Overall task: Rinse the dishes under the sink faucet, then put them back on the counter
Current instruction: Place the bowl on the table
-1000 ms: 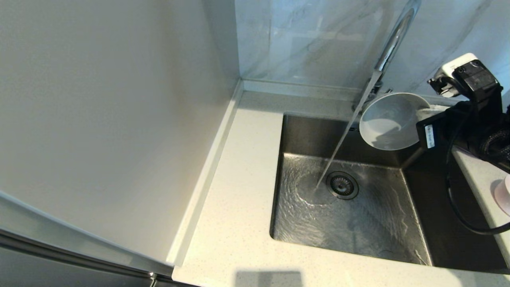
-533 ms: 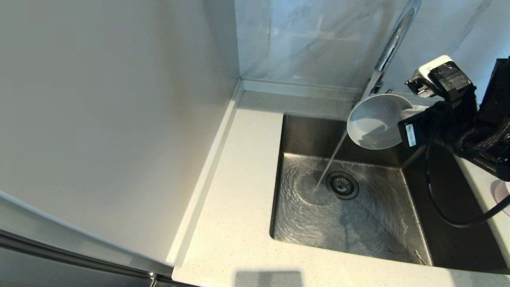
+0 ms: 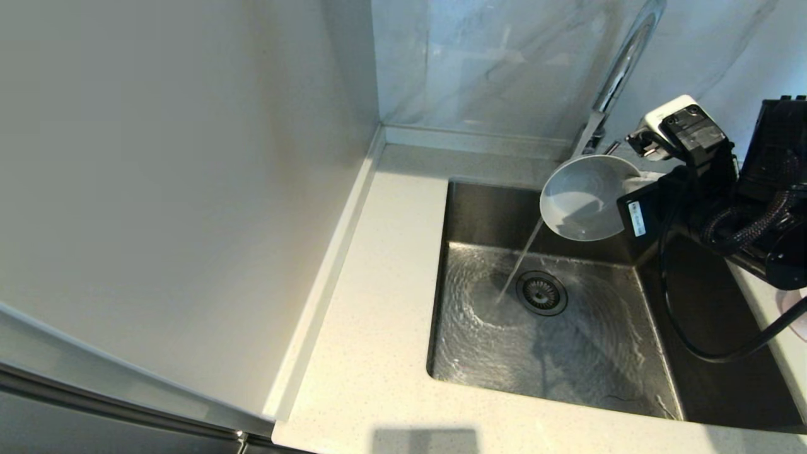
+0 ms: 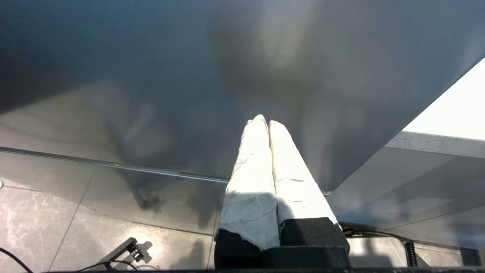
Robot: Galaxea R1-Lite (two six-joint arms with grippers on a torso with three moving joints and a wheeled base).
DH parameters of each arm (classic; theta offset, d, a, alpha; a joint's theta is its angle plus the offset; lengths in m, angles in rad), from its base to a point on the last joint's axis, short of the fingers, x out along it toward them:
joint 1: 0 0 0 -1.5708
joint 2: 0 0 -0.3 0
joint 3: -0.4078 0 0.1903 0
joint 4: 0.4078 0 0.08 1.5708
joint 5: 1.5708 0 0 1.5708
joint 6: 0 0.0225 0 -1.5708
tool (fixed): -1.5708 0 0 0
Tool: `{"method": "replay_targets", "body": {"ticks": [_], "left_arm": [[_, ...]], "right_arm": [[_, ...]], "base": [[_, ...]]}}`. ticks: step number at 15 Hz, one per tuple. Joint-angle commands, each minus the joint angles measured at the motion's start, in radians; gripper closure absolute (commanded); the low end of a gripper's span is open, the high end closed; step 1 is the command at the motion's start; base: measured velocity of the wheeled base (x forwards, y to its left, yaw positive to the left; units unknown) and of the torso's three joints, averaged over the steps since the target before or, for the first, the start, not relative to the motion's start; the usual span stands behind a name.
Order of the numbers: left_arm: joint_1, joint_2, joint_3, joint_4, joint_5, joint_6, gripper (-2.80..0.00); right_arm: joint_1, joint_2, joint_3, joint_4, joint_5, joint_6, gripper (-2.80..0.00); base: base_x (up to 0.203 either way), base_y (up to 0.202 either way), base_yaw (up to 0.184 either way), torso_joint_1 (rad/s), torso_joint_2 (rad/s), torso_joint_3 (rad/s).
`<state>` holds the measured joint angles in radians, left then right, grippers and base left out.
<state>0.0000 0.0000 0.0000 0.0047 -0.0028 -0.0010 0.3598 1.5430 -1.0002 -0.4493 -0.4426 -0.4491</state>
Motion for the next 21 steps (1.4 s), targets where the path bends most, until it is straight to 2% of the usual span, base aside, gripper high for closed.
{"method": "replay_targets", "body": {"ticks": [1, 5, 10, 12, 15, 16, 18, 21], "left_arm": [[0.000, 0.000, 0.000, 0.000, 0.000, -0.001, 0.00], [0.000, 0.000, 0.000, 0.000, 0.000, -0.001, 0.00], [0.000, 0.000, 0.000, 0.000, 0.000, -0.001, 0.00], [0.000, 0.000, 0.000, 0.000, 0.000, -0.001, 0.00], [0.000, 0.000, 0.000, 0.000, 0.000, -0.001, 0.00], [0.000, 0.000, 0.000, 0.000, 0.000, -0.001, 0.00], [0.000, 0.000, 0.000, 0.000, 0.000, -0.001, 0.00], [0.000, 0.000, 0.000, 0.000, 0.000, -0.001, 0.00]], "right_arm": [[0.001, 0.014, -0.002, -0.003, -0.009, -0.002, 0.00], [-0.011, -0.017, 0.027, -0.003, -0.028, 0.003, 0.00], [-0.075, -0.174, 0.106, 0.004, -0.028, 0.007, 0.00], [-0.140, -0.246, 0.128, 0.007, -0.029, 0.009, 0.00], [-0.287, -0.327, 0.097, 0.010, -0.047, 0.002, 0.00], [-0.296, -0.337, 0.068, 0.003, -0.067, -0.004, 0.00], [-0.300, -0.335, 0.046, -0.056, -0.089, -0.024, 0.00], [-0.311, -0.319, 0.142, -0.203, -0.089, -0.054, 0.00]], "base": [[0.000, 0.000, 0.000, 0.000, 0.00, 0.000], [0.000, 0.000, 0.000, 0.000, 0.00, 0.000], [0.000, 0.000, 0.000, 0.000, 0.00, 0.000], [0.000, 0.000, 0.000, 0.000, 0.00, 0.000], [0.000, 0.000, 0.000, 0.000, 0.00, 0.000], [0.000, 0.000, 0.000, 0.000, 0.00, 0.000], [0.000, 0.000, 0.000, 0.000, 0.00, 0.000], [0.000, 0.000, 0.000, 0.000, 0.00, 0.000]]}}
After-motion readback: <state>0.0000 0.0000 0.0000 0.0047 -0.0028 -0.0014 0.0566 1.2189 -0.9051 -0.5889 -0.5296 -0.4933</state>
